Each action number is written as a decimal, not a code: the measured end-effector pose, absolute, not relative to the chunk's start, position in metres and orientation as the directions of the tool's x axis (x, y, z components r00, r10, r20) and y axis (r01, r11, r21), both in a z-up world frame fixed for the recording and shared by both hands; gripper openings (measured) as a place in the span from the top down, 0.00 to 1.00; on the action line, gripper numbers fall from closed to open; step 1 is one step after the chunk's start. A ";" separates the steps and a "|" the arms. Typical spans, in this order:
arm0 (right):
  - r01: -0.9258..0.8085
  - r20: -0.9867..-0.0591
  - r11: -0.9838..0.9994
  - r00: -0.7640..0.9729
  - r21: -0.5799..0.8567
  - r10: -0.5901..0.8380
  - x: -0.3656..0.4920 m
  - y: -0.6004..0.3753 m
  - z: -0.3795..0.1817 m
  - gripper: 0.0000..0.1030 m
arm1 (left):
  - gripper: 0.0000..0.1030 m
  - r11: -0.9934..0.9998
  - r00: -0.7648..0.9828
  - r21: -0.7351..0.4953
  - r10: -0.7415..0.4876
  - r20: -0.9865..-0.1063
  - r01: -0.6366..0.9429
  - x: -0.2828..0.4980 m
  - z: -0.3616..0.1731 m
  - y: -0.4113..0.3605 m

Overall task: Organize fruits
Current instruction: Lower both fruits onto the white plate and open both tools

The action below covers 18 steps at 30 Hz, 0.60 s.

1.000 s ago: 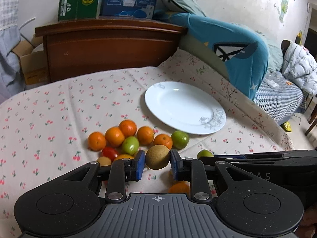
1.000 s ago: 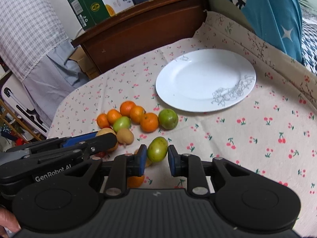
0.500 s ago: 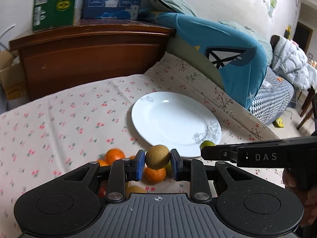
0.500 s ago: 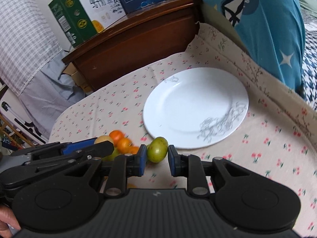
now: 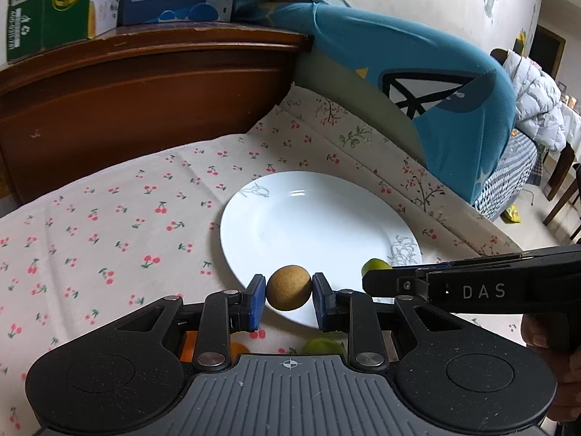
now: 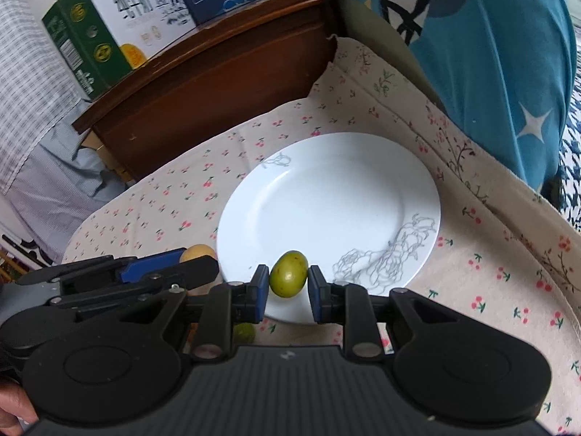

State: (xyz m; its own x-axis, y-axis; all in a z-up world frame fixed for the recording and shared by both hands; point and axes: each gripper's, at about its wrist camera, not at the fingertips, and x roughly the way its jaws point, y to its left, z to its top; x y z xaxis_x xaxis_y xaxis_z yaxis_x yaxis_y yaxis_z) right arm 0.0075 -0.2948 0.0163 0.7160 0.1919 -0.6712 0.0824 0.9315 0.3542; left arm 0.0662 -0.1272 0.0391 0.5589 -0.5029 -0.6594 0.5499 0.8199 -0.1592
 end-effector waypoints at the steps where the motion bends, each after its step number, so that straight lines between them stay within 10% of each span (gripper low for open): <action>1: 0.088 -0.672 0.930 0.716 0.357 0.190 0.009 -0.296 0.015 0.78 | 0.76 0.819 0.557 -0.159 -0.503 -0.661 0.551 0.068 0.038 -0.129; 18: 0.292 -0.697 0.909 0.717 0.298 -0.002 0.016 -0.328 0.013 0.74 | 0.65 0.856 0.594 -0.136 -0.452 -0.665 0.499 0.089 0.028 -0.134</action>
State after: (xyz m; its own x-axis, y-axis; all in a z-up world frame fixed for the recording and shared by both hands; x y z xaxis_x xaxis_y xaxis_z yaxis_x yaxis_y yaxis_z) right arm 0.0162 -0.3284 0.0133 0.7168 -0.0017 -0.6973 0.2922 0.9087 0.2982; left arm 0.0887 -0.1340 0.0283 0.5943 -0.4518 -0.6653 0.4986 0.8561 -0.1359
